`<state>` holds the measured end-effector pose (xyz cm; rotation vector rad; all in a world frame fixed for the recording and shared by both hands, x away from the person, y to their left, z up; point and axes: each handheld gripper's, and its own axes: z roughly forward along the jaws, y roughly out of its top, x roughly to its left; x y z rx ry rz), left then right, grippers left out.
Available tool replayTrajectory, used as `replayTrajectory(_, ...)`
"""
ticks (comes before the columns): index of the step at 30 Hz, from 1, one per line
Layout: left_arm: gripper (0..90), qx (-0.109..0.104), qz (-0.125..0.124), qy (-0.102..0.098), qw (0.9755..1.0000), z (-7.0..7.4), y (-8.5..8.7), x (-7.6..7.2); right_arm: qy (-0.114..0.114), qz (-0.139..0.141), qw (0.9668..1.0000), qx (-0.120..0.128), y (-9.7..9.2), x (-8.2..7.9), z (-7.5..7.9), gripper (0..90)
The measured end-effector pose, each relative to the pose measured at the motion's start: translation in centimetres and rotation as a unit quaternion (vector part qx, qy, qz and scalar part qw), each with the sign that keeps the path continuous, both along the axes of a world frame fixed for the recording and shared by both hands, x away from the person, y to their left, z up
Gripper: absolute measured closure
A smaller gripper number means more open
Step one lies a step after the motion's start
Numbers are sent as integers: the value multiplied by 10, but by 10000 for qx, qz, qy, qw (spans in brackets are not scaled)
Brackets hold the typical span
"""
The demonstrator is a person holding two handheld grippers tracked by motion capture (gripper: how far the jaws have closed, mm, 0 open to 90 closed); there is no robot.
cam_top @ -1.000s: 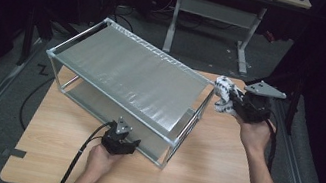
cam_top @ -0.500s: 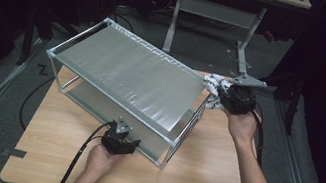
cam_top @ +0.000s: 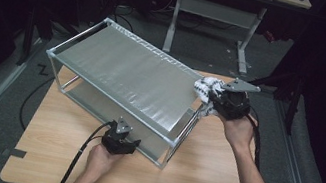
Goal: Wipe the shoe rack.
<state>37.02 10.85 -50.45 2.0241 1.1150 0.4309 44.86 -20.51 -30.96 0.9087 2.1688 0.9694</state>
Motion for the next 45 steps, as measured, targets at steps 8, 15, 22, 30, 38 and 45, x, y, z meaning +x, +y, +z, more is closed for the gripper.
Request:
replayTrajectory(8, 398, -9, 2, 8, 10000, 0, 0, 0, -34, 473, 9989, -36, 11, -23, 0, 804)
replayTrajectory(15, 398, -4, -1, 3, 10000, 0, 0, 0, -70, 774, 9970, -35, 18, -40, -1, 804)
replayTrajectory(22, 398, -5, -1, 4, 10000, 0, 0, 0, -99, 1006, 9949, -18, 24, -53, -3, 804)
replayTrajectory(30, 398, 1, 2, -5, 10000, 0, 0, 0, -106, 1169, 9931, 48, 26, -64, -6, 803)
replayTrajectory(38, 398, 0, 6, -1, 10000, 0, 0, 0, -124, 1309, 9913, 64, 26, -76, -9, 803)
replayTrajectory(45, 398, 9, 2, 1, 10000, 0, 0, 0, -88, 1350, 9906, 178, 23, -82, -13, 803)
